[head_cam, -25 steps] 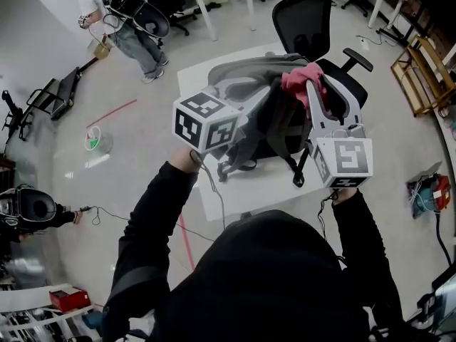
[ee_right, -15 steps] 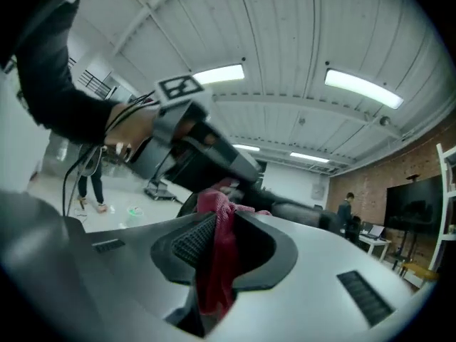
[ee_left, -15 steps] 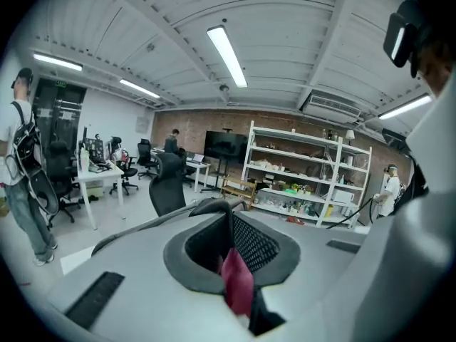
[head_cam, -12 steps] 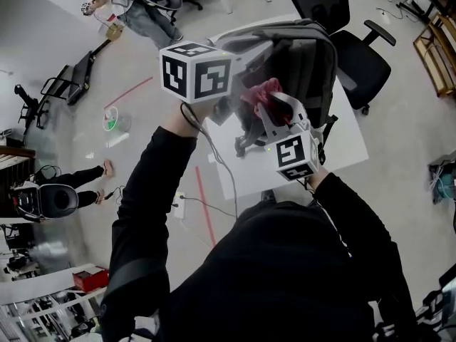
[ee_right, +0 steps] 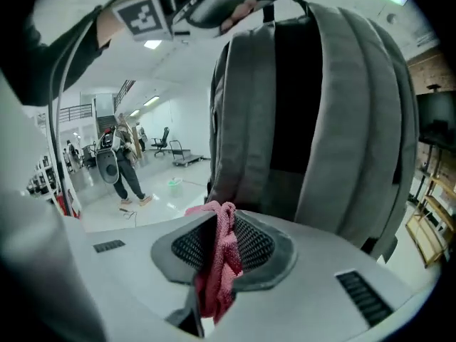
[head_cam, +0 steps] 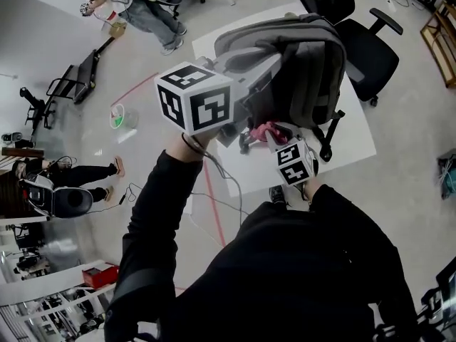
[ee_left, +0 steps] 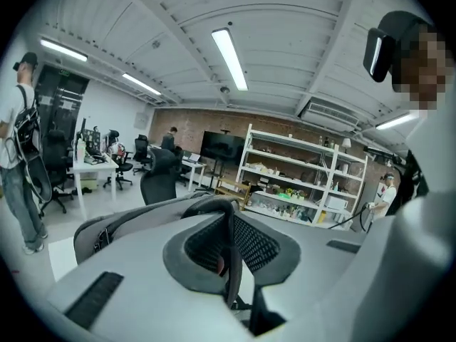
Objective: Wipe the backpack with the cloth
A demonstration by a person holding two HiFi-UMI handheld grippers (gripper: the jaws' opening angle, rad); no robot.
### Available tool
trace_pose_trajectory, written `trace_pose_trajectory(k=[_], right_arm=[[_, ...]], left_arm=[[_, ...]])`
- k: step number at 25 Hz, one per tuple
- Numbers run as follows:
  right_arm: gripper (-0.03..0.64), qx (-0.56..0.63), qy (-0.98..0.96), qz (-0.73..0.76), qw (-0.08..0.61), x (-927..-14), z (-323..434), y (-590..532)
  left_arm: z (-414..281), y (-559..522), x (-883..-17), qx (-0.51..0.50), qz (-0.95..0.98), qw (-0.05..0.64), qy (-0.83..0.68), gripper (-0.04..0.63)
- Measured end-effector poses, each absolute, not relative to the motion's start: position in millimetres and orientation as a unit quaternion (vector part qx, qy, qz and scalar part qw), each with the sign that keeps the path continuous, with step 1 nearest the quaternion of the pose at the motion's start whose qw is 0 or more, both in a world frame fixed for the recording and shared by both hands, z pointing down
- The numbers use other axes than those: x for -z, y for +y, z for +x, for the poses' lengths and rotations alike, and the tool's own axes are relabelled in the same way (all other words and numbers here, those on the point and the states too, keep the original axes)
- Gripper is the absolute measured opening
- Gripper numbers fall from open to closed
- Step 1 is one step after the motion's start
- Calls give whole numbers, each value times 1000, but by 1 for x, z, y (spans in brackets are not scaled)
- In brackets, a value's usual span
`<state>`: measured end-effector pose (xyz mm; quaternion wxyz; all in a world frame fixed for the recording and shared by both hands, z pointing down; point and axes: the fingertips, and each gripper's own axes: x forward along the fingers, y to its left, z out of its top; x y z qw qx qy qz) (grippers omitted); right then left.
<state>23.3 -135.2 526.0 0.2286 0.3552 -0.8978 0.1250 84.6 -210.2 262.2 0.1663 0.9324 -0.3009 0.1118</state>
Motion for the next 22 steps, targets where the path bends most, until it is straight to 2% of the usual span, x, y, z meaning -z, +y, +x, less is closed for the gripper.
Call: trace_pose_trajectory(k=[5,8,12,17,22], right_arm=[[80,-63,-907,401,109,-393,36,-174],[80,-25,-902,428,39,-323,46,-188],[77,45,-885,462,-33,-273,51,-190],[75,112,-887,448,-6,-301,31,-187],[75,71,-907,409,74,-396,10,-166]], left_arm=[[83,-212,-264,-183,926,159,-288,40],[79,-217,-261,-194,921,198,-274,40],[76,-220,-254,-200,910,245,-268,40],[81,-223,-260,-237,903,215,-287,40],[77,-221,-266,-180,912,196,-312,40]])
